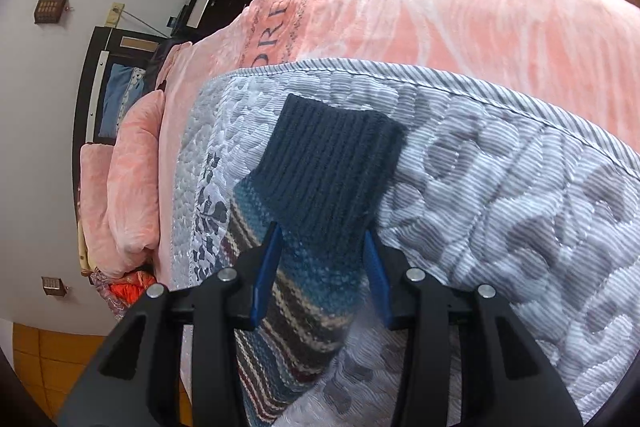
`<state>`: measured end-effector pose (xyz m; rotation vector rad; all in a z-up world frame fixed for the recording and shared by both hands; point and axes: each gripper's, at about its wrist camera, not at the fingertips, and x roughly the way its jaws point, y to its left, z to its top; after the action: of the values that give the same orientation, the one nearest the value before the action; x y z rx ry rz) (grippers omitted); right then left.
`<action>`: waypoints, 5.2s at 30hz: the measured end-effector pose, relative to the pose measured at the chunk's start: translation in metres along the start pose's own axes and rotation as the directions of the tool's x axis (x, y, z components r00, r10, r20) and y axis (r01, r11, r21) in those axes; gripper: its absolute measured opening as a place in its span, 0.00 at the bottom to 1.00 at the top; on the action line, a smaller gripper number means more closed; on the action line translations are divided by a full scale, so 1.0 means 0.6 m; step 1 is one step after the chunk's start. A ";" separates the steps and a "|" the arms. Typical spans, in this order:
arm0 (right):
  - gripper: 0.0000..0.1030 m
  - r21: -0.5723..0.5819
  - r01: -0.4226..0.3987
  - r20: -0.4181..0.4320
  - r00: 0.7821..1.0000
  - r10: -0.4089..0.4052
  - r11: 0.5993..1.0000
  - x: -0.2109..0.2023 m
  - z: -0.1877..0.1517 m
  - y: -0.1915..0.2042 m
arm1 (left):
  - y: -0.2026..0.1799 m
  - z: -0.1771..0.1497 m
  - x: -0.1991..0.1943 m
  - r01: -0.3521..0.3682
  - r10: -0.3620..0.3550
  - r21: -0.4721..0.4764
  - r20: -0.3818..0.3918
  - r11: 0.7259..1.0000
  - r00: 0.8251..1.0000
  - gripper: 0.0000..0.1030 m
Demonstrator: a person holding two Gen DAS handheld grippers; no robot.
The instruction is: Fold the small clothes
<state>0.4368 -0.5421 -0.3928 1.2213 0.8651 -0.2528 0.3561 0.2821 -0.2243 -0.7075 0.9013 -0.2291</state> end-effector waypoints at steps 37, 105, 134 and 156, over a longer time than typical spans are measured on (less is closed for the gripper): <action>0.11 -0.978 0.147 0.133 0.986 -0.100 0.145 0.052 -0.721 0.492 | -0.083 0.130 0.045 0.023 0.020 0.205 -0.208 0.978 0.978 0.96; 0.63 -0.796 -0.118 -0.117 0.992 0.040 0.594 0.013 -0.739 0.240 | -0.161 0.384 0.176 -0.060 0.109 0.157 -0.322 0.986 0.941 0.09; 0.63 -0.824 -0.118 -0.125 0.992 0.024 0.554 0.019 -0.762 0.241 | 0.150 0.244 0.243 -0.266 0.266 0.051 -0.361 0.963 0.894 0.46; 0.64 -0.889 -0.210 -0.230 0.973 -0.001 0.407 -0.035 -0.927 0.307 | 0.666 0.280 -0.383 -0.281 0.402 -0.563 0.101 0.777 0.910 0.80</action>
<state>0.2874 0.0155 -0.2904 0.2180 0.8872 0.4516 0.3048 0.7681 -0.2671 -1.0478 0.8711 0.4499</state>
